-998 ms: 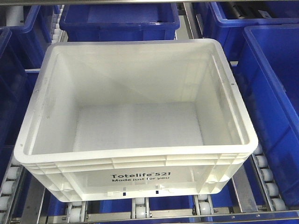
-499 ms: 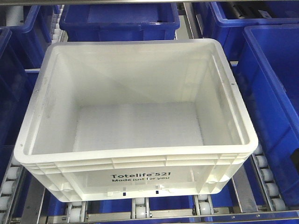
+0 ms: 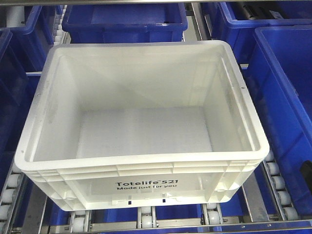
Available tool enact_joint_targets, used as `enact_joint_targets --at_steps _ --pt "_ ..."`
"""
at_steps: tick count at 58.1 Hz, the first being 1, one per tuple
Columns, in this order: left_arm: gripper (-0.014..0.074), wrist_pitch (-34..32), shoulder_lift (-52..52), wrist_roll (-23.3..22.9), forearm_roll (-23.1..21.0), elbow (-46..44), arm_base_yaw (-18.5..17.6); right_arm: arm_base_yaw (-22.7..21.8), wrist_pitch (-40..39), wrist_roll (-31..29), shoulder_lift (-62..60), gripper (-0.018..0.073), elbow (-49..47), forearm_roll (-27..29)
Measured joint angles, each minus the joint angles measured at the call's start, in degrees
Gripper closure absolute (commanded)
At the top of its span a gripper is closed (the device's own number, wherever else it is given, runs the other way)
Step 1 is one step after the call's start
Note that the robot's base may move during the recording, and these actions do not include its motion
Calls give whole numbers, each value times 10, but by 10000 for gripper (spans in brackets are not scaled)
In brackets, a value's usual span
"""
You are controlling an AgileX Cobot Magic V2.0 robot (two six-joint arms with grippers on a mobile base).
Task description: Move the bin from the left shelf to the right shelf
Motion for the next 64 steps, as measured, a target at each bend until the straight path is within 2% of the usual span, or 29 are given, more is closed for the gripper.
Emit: enact_joint_targets --at_steps 49,56,64 --pt "248 -5 0 0 -2 0 0 0 -10 8 0 -26 0 0" --pt "248 -58 -1 4 -2 25 0 0 4 22 0 4 0 0" --pt "248 -139 -1 9 -2 96 0 0 -2 21 0 62 3 -10"
